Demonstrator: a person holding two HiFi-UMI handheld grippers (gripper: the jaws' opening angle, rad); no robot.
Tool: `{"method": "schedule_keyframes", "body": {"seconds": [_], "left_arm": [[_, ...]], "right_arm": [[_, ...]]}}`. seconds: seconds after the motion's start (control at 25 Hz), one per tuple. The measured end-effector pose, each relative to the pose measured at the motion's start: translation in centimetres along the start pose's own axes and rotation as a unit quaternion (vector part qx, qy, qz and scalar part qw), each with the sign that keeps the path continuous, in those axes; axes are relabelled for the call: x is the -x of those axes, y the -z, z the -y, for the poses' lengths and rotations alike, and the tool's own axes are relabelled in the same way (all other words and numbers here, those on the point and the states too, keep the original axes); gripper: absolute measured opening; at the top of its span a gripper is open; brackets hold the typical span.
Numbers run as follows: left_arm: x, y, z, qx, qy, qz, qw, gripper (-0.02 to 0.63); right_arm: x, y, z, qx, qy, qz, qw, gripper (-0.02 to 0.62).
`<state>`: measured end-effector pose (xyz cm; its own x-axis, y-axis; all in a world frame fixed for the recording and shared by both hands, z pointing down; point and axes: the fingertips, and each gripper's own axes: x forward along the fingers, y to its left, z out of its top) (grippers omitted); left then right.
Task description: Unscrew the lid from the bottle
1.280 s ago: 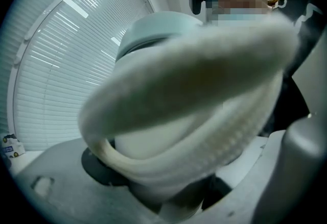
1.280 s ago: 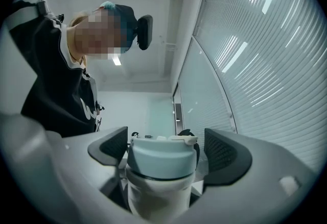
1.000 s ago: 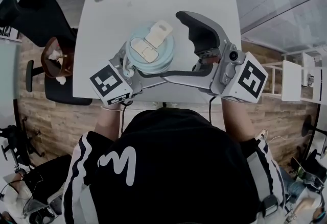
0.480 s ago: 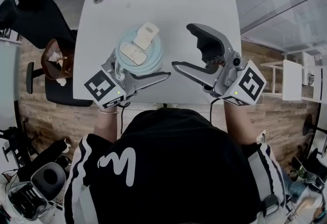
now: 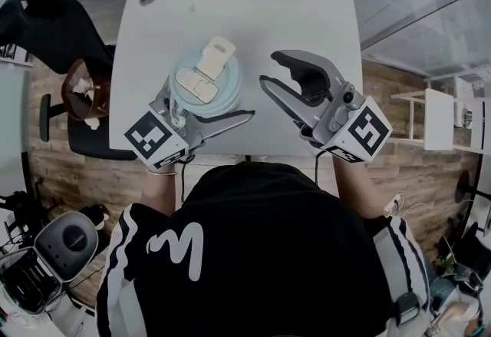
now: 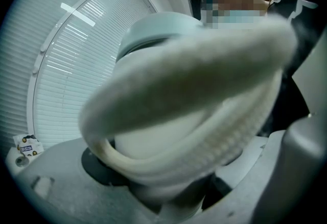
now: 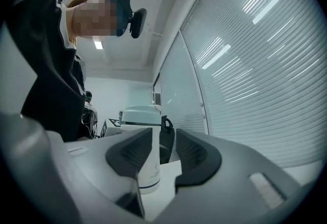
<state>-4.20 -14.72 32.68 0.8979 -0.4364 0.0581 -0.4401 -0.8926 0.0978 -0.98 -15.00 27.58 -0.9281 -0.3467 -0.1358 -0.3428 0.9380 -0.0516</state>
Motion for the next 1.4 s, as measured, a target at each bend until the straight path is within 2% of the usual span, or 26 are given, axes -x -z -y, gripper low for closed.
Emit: {"method": "schedule_keyframes", "body": {"seconds": [0.28, 0.4, 0.56, 0.76, 1.4], "left_arm": [[-0.1, -0.4, 0.1, -0.001, -0.001, 0.007, 1.0000, 0.459], [-0.1, -0.6, 0.1, -0.003, 0.001, 0.009, 1.0000, 0.459], [-0.1, -0.6, 0.1, -0.004, -0.004, 0.008, 1.0000, 0.459], [-0.1, -0.7, 0.1, -0.001, -0.007, 0.013, 0.9999, 0.459], [-0.1, -0.9, 0.1, 0.002, -0.012, 0.015, 0.9998, 0.459]], "right_arm": [[0.3, 0.4, 0.3, 0.000, 0.009, -0.008, 1.000, 0.112], [0.4, 0.6, 0.4, 0.003, 0.013, -0.014, 1.000, 0.073], [0.5, 0.8, 0.4, 0.002, 0.016, -0.018, 1.000, 0.061], [0.7, 0.8, 0.6, -0.003, 0.021, -0.017, 1.000, 0.004], [1.0, 0.8, 0.3, -0.012, 0.022, -0.014, 1.000, 0.000]]}}
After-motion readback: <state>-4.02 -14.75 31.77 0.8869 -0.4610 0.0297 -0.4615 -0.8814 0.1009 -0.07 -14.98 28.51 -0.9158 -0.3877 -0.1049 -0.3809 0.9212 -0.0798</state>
